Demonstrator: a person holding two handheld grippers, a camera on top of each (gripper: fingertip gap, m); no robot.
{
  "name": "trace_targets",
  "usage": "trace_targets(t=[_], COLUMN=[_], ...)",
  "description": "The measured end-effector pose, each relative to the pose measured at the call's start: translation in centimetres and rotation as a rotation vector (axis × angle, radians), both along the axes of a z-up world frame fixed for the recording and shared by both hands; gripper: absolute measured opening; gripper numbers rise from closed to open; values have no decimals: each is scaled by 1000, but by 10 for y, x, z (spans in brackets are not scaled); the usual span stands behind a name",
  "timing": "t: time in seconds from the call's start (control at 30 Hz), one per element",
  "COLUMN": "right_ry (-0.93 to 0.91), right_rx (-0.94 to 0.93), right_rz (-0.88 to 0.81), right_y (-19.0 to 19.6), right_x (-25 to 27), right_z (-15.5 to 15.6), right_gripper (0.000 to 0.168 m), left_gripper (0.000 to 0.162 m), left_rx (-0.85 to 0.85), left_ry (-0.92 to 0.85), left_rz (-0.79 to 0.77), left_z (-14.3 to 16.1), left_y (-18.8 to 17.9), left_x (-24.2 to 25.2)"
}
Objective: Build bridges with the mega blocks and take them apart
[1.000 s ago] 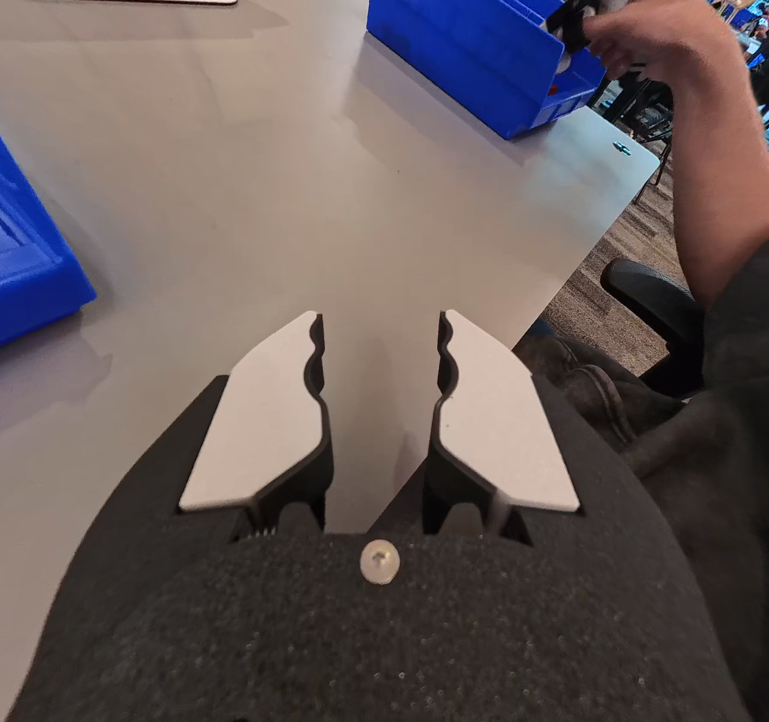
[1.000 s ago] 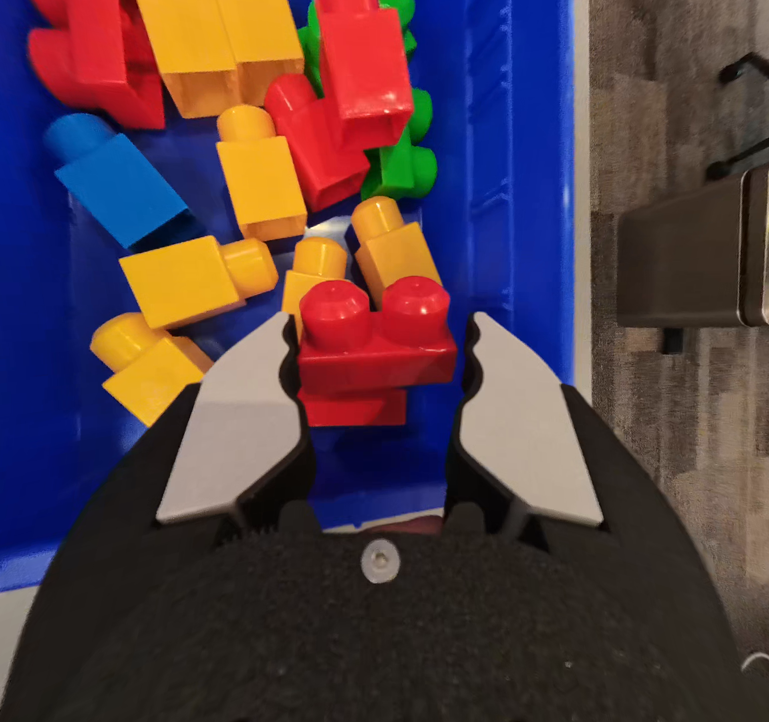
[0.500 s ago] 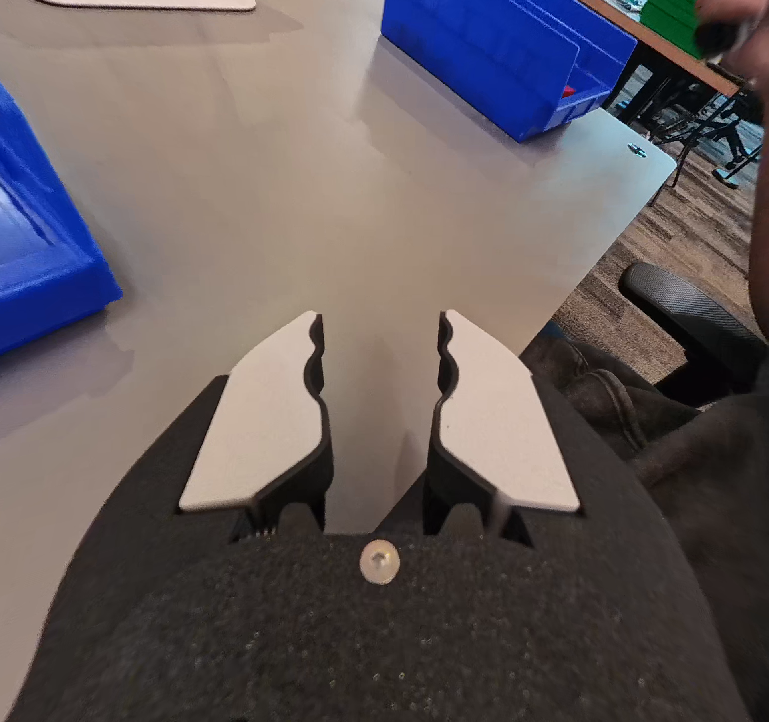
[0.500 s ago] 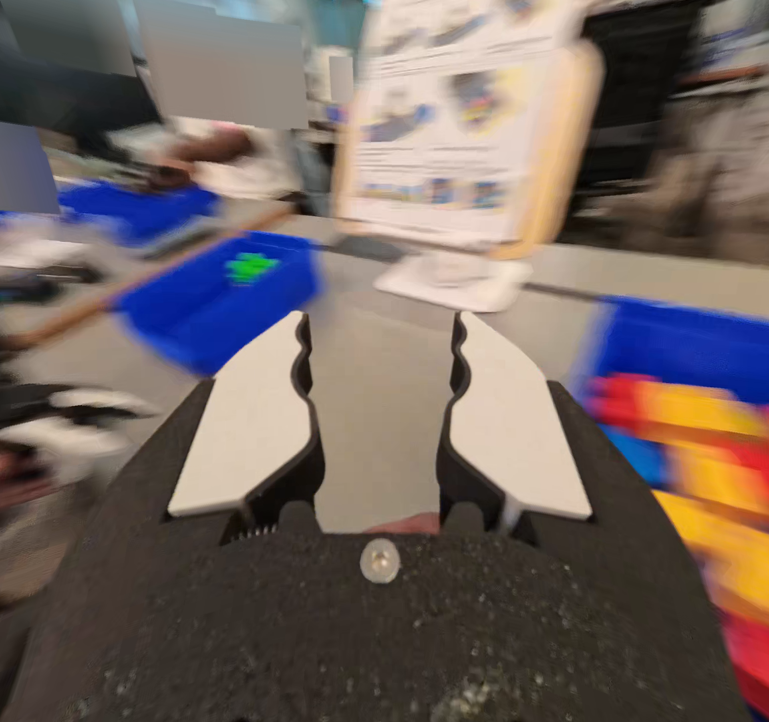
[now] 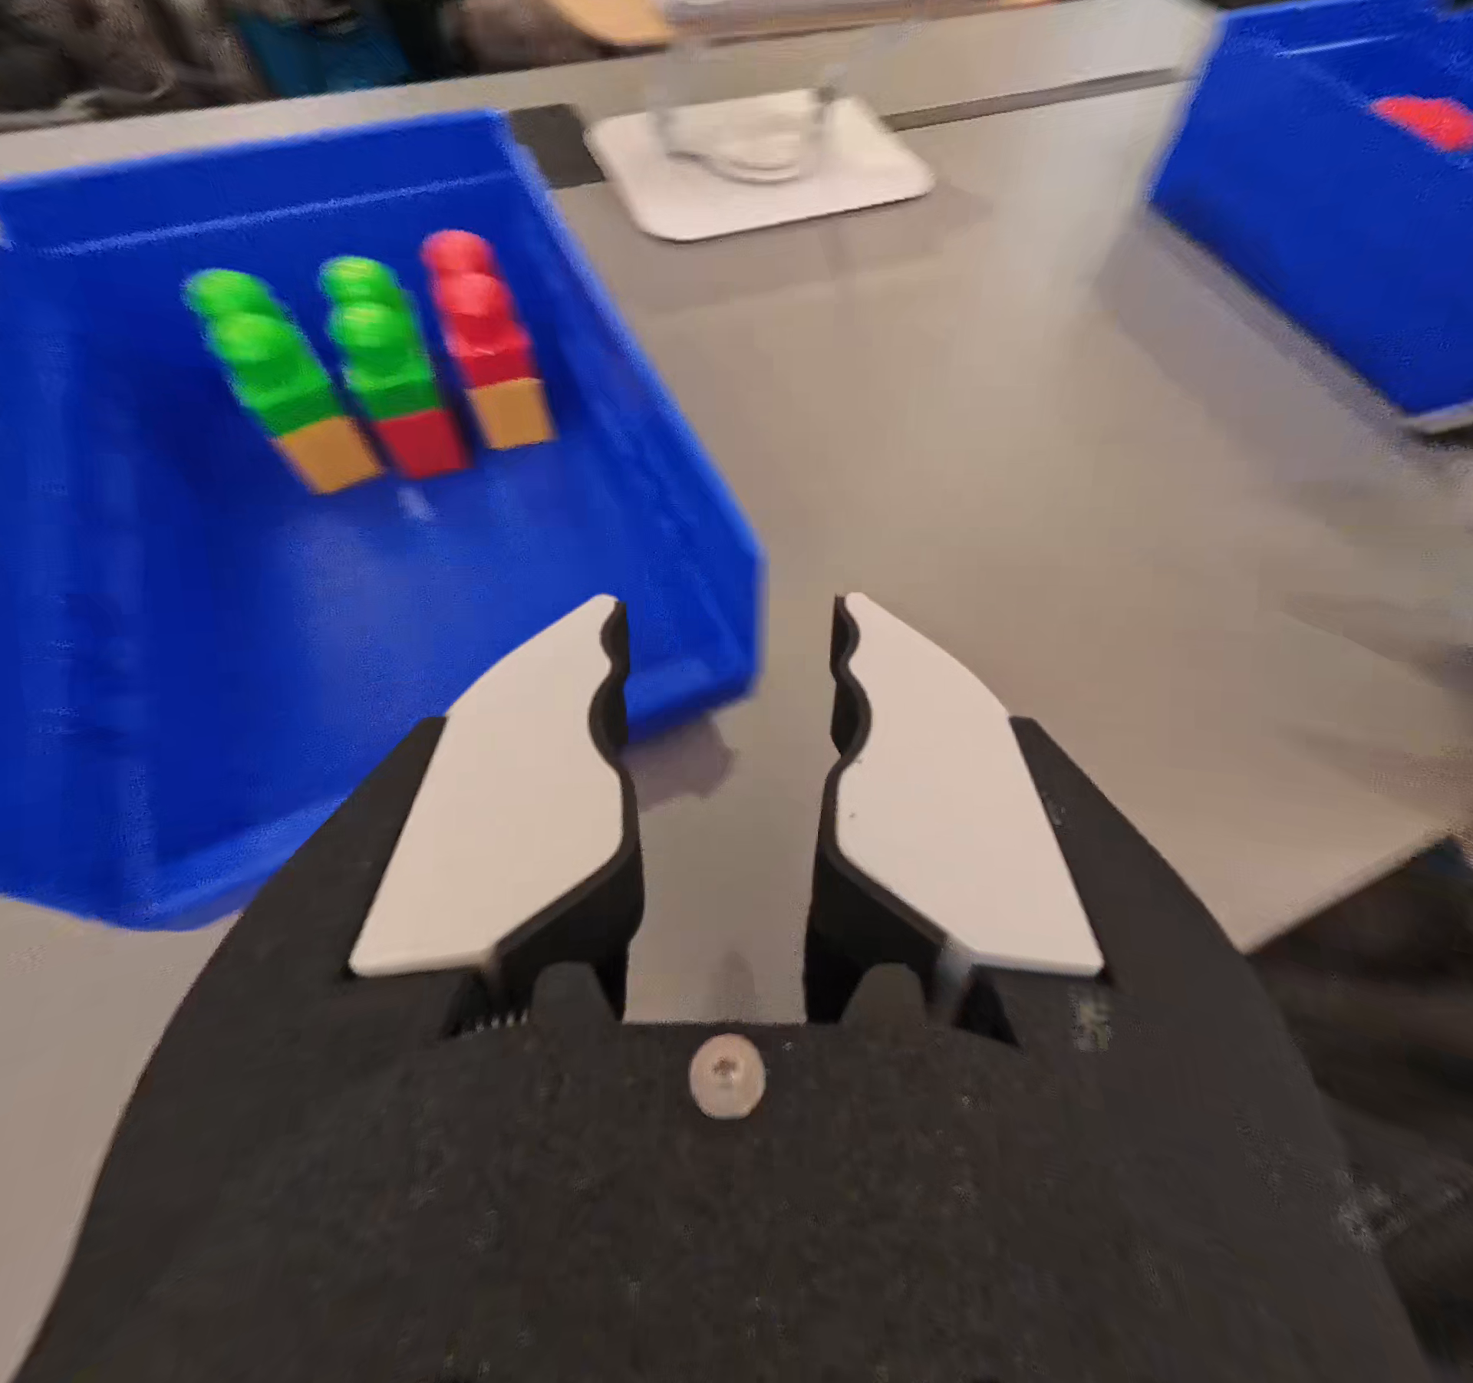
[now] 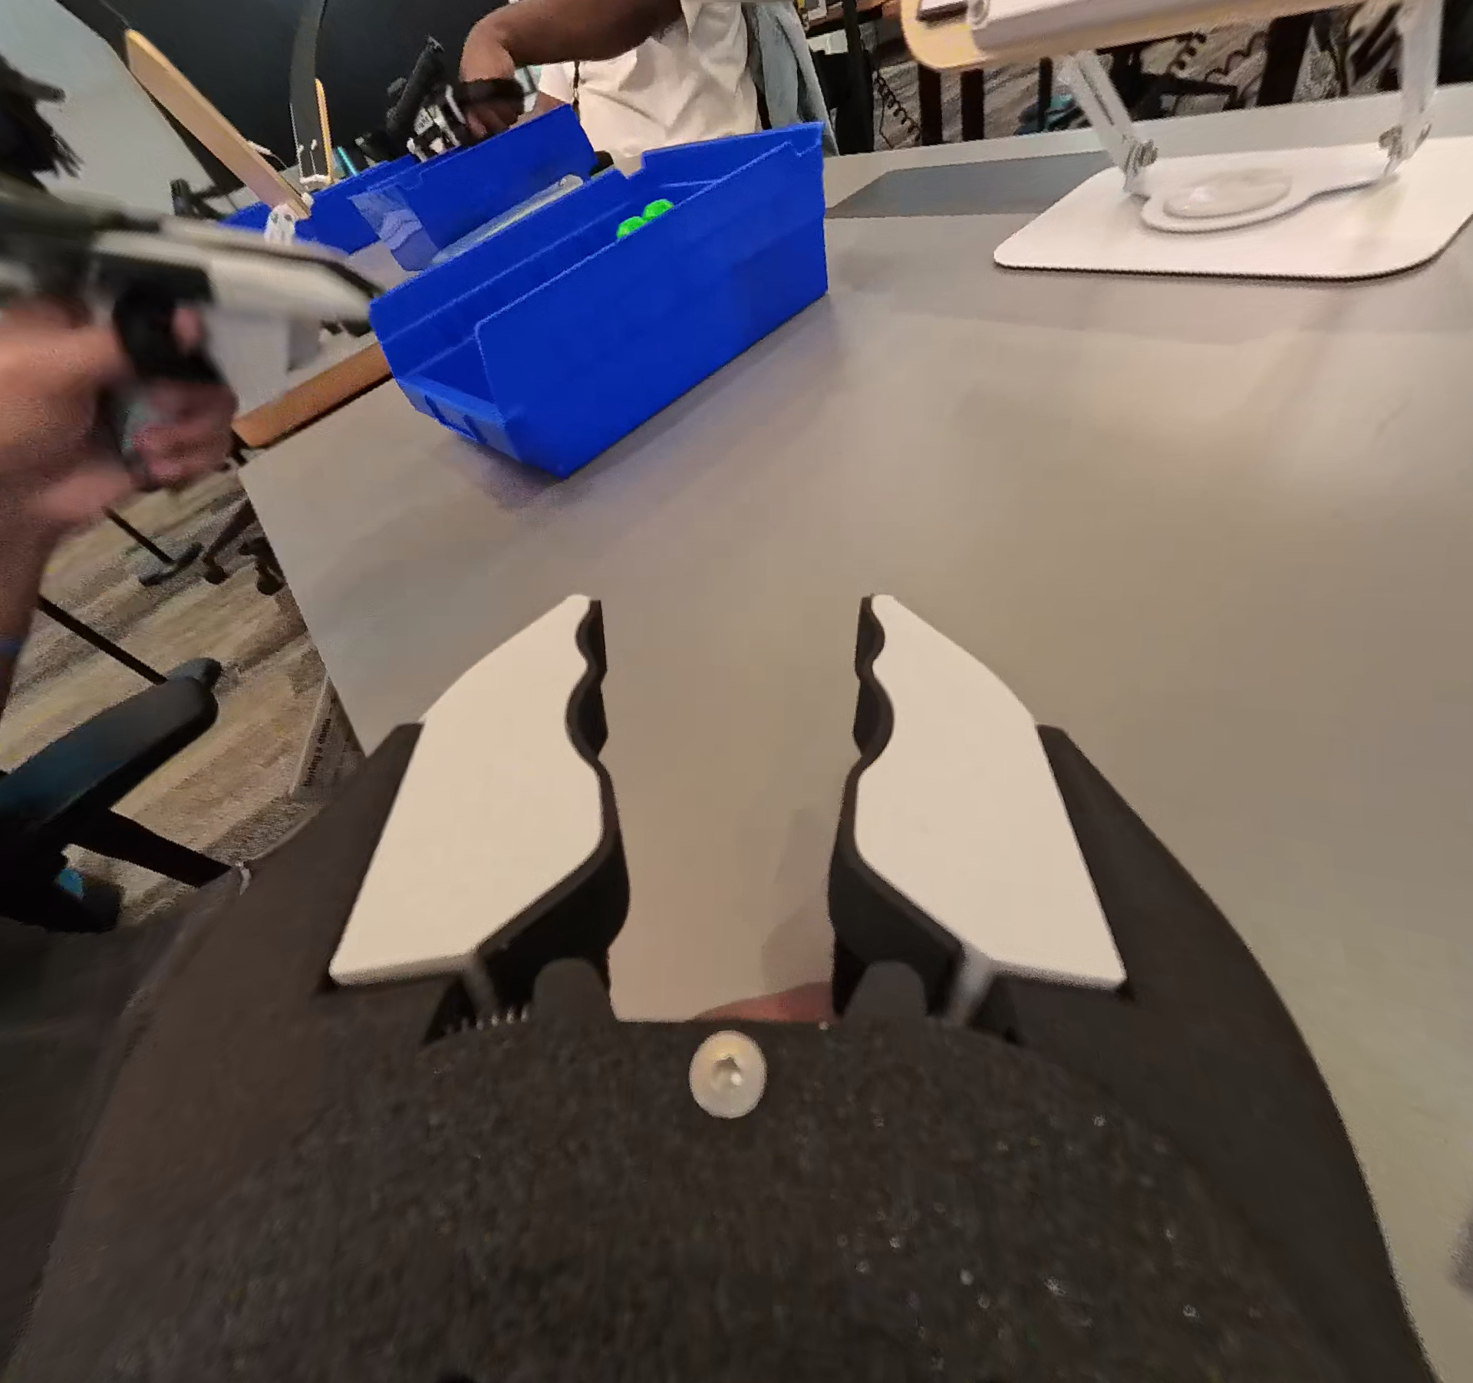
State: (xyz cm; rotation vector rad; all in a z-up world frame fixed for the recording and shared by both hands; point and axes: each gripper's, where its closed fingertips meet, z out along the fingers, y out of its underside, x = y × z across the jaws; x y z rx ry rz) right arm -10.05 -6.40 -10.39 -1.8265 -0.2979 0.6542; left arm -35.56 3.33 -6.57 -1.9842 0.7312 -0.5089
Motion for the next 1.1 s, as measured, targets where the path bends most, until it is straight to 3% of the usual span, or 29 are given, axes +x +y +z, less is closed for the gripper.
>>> trace_targets(t=[0.17, 0.27, 0.4, 0.53, 0.6, 0.77, 0.87, 0.97, 1.1], right_ry=[-138, -208, -353, -402, -419, -391, -363, -354, -300], right_rx=[37, 55, 98, 123, 122, 104, 88, 81, 63], right_rz=[28, 51, 46, 47, 41, 33, 22, -4, -6], right_y=[-1, -2, -3, -7, -7, -7, -6, -4, -3], right_x=[-12, -19, -18, -18, -15, -9, -5, 2, 7], right_z=[-8, -13, -20, -20, -22, -22, -21, -21, -20], right_gripper=[59, 58, 56, 55, 55, 53, 50, 48, 48], left_gripper=[50, 50, 51, 53, 56, 35, 35, 34, 35], left_rx=[-124, -280, -431, -580, -600, -621, -611, -537, -384], left_ry=[167, 191, 276, 194, 237, 256, 300, 321, 217], left_rz=[232, 336, 476, 449, 459, 434, 415, 386, 283], left_z=[23, 0, -42, -65, -72, -80, -79, -64, -15], left_y=[126, 199, 258, 270, 271, 270, 268, 264, 246], left_x=[-29, -38, -61, -53, -57, -50, -48, -46, -36])
